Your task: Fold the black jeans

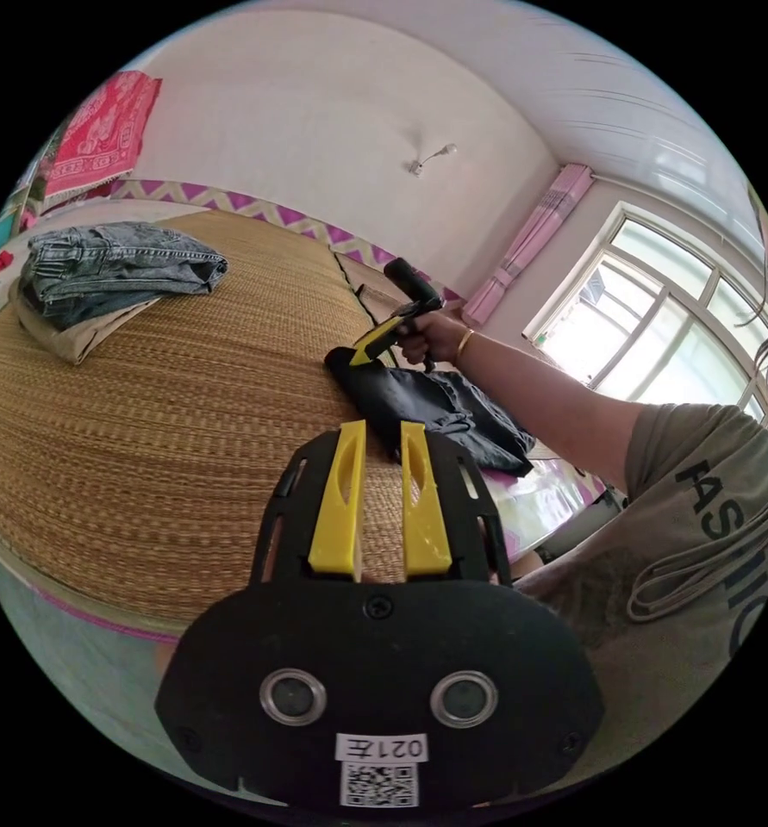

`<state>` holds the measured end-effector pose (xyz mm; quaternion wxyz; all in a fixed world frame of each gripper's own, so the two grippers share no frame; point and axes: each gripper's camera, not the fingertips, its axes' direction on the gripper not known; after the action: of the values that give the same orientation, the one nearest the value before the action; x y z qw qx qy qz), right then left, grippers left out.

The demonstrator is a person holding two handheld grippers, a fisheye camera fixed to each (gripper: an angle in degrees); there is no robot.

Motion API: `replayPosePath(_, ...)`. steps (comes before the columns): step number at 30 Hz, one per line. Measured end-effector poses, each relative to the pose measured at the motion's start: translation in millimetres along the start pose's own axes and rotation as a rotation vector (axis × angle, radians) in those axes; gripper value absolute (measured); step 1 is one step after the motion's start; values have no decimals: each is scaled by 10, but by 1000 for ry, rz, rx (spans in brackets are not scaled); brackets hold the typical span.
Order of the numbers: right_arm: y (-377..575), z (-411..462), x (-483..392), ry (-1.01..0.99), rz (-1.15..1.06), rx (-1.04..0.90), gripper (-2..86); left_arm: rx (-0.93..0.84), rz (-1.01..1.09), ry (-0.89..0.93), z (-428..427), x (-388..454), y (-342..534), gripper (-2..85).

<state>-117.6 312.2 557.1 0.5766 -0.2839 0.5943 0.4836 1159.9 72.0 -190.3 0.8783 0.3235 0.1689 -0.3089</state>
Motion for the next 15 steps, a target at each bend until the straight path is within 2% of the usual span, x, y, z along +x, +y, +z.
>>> replayPosePath(4, 350, -350, -239, 79, -25, 110, 37, 2, -11, -5, 6, -47, 61, 62)
replayPosePath(6, 567, -372, -644, 122, -125, 155, 6, -2, -15, 22, 89, -78, 39, 61)
replayPosePath(8, 628, -106, -933, 123, -202, 94, -2, -5, -15, 62, 267, -68, -56, 61)
replayPosePath(11, 623, 665, -1155, 297, -187, -50, -8, -9, 11, 36, 513, 59, -231, 60)
replayPosePath(15, 842, 853, -1433, 444, -187, -29, -9, -22, 42, 12, 753, 226, -452, 51)
